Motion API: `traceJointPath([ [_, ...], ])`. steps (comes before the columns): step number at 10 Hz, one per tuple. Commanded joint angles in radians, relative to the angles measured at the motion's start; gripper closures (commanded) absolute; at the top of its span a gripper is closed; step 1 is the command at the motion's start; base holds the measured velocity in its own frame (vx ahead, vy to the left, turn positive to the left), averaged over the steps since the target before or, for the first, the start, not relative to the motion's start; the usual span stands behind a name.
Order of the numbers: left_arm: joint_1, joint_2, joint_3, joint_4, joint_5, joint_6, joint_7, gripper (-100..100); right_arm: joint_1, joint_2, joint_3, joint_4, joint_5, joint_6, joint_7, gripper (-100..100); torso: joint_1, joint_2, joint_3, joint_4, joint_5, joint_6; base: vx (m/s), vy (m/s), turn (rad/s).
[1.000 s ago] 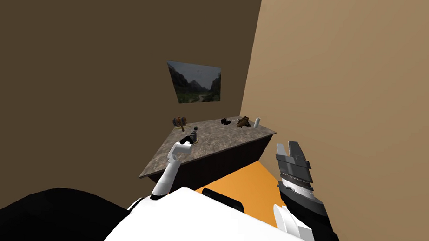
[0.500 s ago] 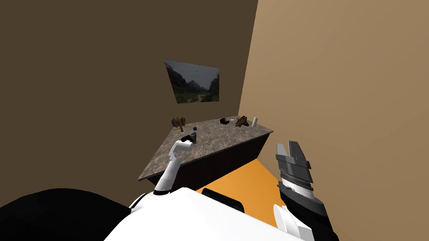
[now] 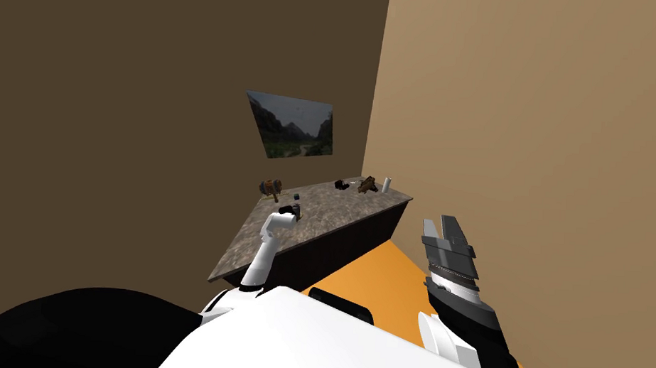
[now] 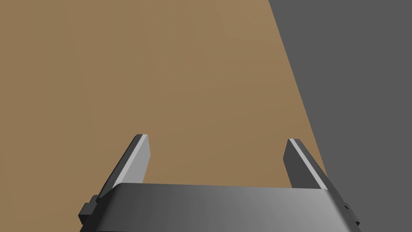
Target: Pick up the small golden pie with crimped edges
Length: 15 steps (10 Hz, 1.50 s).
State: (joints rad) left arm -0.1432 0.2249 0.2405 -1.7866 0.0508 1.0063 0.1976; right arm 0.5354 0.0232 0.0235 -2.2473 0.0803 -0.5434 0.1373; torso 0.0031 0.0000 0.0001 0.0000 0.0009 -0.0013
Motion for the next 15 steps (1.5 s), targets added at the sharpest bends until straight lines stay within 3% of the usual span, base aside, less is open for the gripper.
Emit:
traceJointPath([
  [1,-0.019,-0.001,0.007,0.017,-0.001,0.050,0.007,-100,0.000,0.000,0.000,0.000,0.000,0.000,0.000,0,0.000,0.000,0.000,0.000,0.000,0.000,-0.019,0.028,-0.077],
  [8,-0.054,-0.009,0.031,0.089,-0.005,0.206,0.029,-100,0.000,0.000,0.000,0.000,0.000,0.000,0.000,0,0.001,-0.002,-0.001,0.000,0.000,0.000,0.003,0.045,-0.069],
  [9,-0.059,-0.008,0.029,0.079,-0.006,0.196,0.028,-100,0.000,0.000,0.000,0.000,0.000,0.000,0.000,0,0.002,-0.003,-0.002,-0.001,0.000,0.000,0.016,0.038,-0.019],
  [10,-0.060,-0.008,0.029,0.080,-0.007,0.202,0.029,0,0.000,0.000,0.000,0.000,0.000,0.000,0.000,0,0.000,-0.003,-0.002,-0.001,0.000,0.000,0.002,0.007,0.003],
  [11,-0.060,-0.010,0.027,0.109,-0.009,0.169,0.027,-100,0.000,0.000,0.000,0.000,0.000,0.000,0.000,0,-0.002,-0.002,-0.001,0.000,0.000,0.000,0.024,0.011,0.007],
  [13,-0.060,-0.013,0.025,0.138,-0.011,0.138,0.026,-100,0.000,0.000,0.000,0.000,0.000,0.000,0.000,0,-0.002,-0.004,-0.002,-0.001,0.000,0.000,0.050,0.011,0.007],
  [14,-0.061,-0.013,0.025,0.126,-0.012,0.153,0.027,-100,0.000,0.000,0.000,0.000,0.000,0.000,0.000,0,-0.002,-0.005,-0.003,-0.001,0.000,0.000,0.024,0.003,0.001],
  [15,-0.061,-0.013,0.025,0.129,-0.012,0.149,0.027,100,0.000,0.000,0.000,0.000,0.000,0.000,0.000,0,-0.002,-0.004,-0.002,-0.001,-0.001,0.000,0.000,0.000,0.000],
])
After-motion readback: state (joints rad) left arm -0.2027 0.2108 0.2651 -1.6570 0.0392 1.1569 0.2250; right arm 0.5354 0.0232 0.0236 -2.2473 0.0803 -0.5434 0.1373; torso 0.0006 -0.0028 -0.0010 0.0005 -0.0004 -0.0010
